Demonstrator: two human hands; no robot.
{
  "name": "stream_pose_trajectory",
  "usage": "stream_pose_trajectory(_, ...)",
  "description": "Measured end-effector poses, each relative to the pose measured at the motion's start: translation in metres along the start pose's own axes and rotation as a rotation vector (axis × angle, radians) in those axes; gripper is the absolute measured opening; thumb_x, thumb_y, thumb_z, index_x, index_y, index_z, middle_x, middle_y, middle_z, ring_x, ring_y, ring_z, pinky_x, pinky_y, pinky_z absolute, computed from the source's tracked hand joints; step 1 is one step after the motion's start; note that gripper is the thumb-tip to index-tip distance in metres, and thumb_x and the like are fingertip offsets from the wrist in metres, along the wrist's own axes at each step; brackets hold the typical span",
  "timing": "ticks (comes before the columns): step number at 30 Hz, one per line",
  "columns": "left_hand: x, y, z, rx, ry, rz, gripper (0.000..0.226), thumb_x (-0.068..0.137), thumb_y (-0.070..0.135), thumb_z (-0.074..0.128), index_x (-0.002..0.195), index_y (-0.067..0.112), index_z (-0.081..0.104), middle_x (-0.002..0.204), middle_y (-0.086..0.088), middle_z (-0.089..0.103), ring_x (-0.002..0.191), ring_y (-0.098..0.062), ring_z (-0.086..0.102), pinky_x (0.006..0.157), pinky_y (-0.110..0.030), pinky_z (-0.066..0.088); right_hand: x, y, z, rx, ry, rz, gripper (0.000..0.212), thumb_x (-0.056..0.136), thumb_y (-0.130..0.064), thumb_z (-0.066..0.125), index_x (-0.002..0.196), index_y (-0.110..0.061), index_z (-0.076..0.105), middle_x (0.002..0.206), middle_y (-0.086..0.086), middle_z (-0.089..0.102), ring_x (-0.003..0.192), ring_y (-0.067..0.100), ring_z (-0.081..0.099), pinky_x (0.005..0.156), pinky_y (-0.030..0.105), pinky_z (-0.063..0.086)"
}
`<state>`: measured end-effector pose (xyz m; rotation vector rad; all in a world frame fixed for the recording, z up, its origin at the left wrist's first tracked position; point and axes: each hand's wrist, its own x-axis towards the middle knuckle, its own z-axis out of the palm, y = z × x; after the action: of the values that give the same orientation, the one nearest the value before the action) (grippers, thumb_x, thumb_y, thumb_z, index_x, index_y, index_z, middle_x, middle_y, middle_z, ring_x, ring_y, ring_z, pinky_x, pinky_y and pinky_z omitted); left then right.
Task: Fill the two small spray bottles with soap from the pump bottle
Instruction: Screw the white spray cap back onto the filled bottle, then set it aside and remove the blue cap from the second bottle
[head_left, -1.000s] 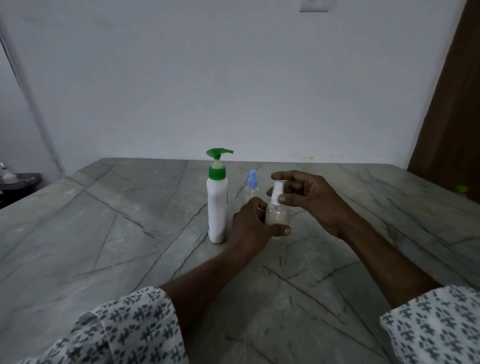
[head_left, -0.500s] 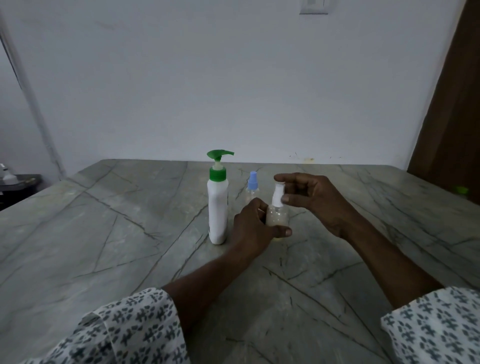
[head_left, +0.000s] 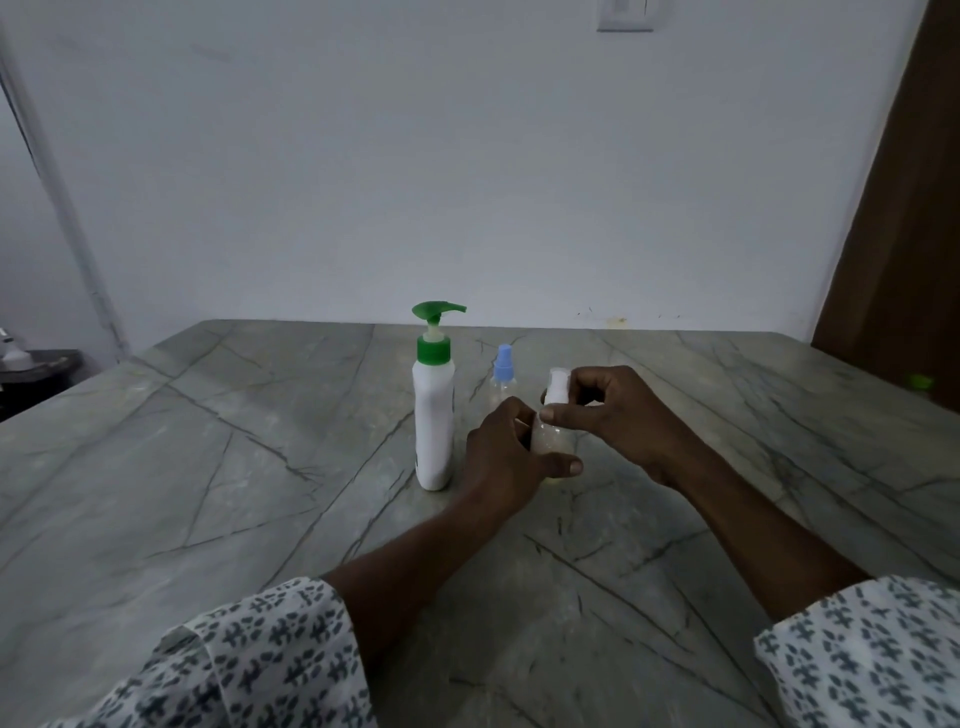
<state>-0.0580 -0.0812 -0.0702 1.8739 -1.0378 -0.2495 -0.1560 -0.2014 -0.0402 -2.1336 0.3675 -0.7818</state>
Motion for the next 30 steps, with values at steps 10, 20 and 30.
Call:
stream_pose_trajectory(10, -0.001, 0.001, 0.002, -0.012, 0.011, -0.001, 0.053, 0.065, 0.037, 0.089, 0.102, 0.021, 0.053, 0.097, 0.005, 0.064, 0.072, 0.0, 0.053, 0.054, -0.015, 0.033, -0.003, -0.003, -0.012, 0.025, 0.017, -0.033, 0.011, 0.081, -0.016, 0.076, 0.084, -0.006, 0.073, 0.078, 0.003, 0.068, 0.073, 0.003, 0.059, 0.075, 0.027, 0.048)
stream_pose_trajectory(20, -0.004, 0.002, 0.0, -0.027, 0.017, -0.026, 0.056, 0.067, 0.039, 0.087, 0.108, 0.024, 0.052, 0.099, 0.01, 0.062, 0.079, 0.002, 0.056, 0.06, -0.015, 0.04, -0.002, 0.002, -0.007, -0.035, -0.01, -0.042, 0.011, 0.078, -0.021, 0.08, 0.079, -0.023, 0.069, 0.075, -0.004, 0.066, 0.071, 0.01, 0.06, 0.069, 0.029, 0.05)
stream_pose_trajectory(30, -0.008, -0.006, -0.006, 0.014, 0.025, -0.069, 0.053, 0.07, 0.018, 0.087, 0.117, 0.013, 0.062, 0.106, 0.001, 0.067, 0.094, -0.009, 0.063, 0.079, -0.017, 0.051, 0.018, 0.03, -0.045, -0.206, 0.392, 0.055, 0.017, 0.084, -0.024, 0.075, 0.094, -0.012, 0.07, 0.09, 0.006, 0.07, 0.083, 0.026, 0.067, 0.078, 0.04, 0.055)
